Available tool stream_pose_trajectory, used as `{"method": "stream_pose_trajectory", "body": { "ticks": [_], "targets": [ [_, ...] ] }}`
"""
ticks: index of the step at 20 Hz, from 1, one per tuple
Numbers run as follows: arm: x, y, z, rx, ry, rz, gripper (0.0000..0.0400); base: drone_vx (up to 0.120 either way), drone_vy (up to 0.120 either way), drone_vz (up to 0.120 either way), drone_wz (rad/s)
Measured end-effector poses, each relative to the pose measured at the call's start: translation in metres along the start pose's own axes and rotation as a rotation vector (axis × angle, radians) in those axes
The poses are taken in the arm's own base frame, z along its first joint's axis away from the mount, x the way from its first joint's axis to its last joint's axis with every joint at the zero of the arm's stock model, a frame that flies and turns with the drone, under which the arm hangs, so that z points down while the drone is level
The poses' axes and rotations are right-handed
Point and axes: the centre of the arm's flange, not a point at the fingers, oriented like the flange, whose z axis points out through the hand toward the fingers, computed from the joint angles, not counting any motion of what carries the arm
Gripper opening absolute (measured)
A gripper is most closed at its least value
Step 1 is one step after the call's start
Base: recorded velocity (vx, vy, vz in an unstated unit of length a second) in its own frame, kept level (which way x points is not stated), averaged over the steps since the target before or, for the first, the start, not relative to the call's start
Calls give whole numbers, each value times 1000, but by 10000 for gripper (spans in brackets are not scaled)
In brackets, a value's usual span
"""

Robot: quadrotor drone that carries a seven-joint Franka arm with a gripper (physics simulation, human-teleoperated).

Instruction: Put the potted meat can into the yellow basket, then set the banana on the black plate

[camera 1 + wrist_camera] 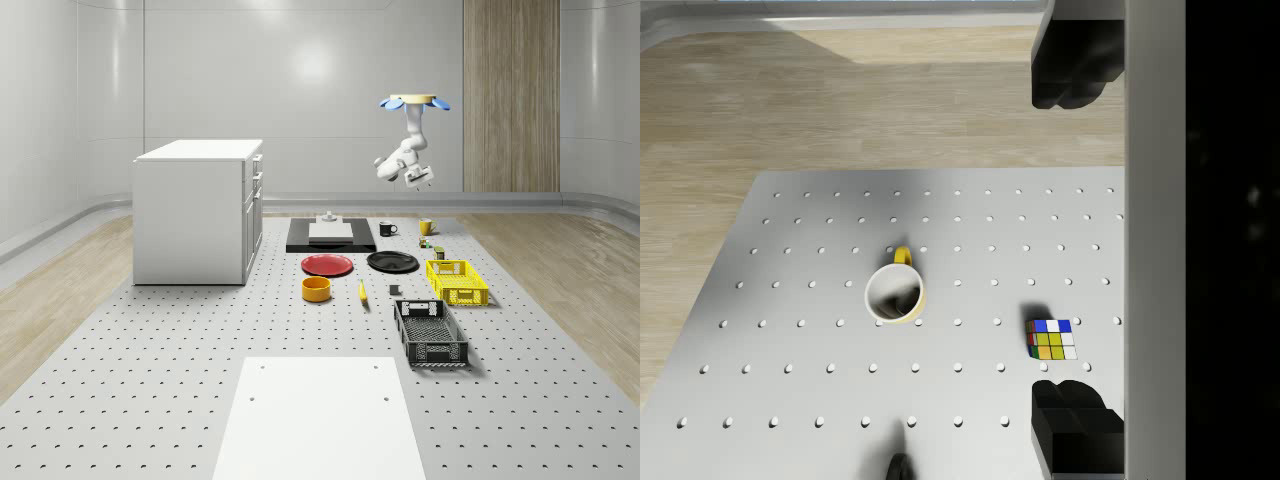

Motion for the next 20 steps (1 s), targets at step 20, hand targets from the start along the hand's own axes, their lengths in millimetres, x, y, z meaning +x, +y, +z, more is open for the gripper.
{"method": "stream_pose_trajectory", "body": {
  "ticks": [20],
  "targets": [
    [-23, -22, 4, -224, 235, -8, 400, 120, 0, -120, 0]
  ]
}}
